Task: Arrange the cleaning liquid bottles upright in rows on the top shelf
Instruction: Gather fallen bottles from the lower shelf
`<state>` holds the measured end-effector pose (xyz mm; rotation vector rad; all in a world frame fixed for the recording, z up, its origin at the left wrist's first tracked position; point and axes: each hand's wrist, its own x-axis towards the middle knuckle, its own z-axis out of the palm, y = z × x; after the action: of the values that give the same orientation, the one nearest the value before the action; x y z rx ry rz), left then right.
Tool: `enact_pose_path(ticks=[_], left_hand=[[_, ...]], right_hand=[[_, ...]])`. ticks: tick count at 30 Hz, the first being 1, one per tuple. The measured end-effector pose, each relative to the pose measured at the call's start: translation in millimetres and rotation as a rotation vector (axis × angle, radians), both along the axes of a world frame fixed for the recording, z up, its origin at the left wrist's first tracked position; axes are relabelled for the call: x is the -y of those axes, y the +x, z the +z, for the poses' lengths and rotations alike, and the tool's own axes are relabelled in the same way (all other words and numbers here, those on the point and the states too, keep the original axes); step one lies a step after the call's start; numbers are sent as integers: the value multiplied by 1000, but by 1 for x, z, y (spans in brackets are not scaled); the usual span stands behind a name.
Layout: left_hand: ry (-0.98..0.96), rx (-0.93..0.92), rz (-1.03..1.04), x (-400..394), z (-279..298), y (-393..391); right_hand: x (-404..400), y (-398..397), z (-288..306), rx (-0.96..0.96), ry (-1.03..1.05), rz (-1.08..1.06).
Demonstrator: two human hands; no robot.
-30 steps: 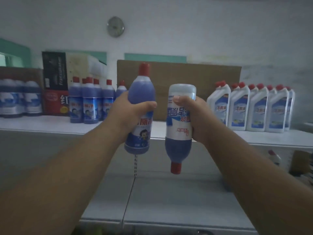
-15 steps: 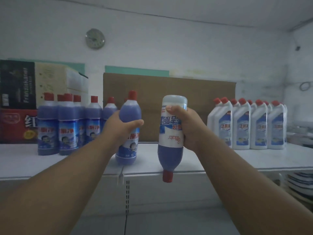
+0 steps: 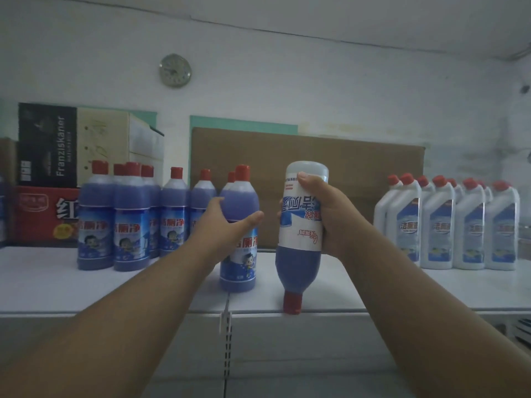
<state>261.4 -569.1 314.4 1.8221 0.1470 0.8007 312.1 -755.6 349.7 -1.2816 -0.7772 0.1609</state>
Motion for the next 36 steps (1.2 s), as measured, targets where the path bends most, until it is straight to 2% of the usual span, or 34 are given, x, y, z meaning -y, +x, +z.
enact_pose_path(ticks=[2, 4, 7, 10, 13, 16, 21, 24, 29, 32, 36], left_hand=[[105, 125, 179, -1, -6, -8], [233, 329, 296, 12, -19, -25], [400, 454, 256, 43, -37, -48], [418, 339, 99, 67, -38, -47], [315, 73, -265, 89, -23, -38], [317, -1, -413, 114, -12, -26], [280, 50, -339, 158, -13, -18], [226, 79, -270, 185, -18, -21], [105, 135, -168, 222, -27, -42], [45, 104, -160, 231, -31, -61], [-47, 96, -154, 215, -25, -92]], right_hand=[[-1, -1, 0, -22, 31, 14], [1, -3, 0, -22, 64, 12], [13, -8, -2, 24, 55, -29], [33, -12, -2, 39, 18, -43], [54, -15, -1, 60, -29, -37], [75, -18, -1, 87, -7, -29], [120, -25, -10, 122, 67, -155], [149, -31, -32, 134, 1, -246], [173, -40, -78, 61, -46, -192], [171, -50, -93, 11, -38, -135], [163, -69, -93, 68, -101, -133]])
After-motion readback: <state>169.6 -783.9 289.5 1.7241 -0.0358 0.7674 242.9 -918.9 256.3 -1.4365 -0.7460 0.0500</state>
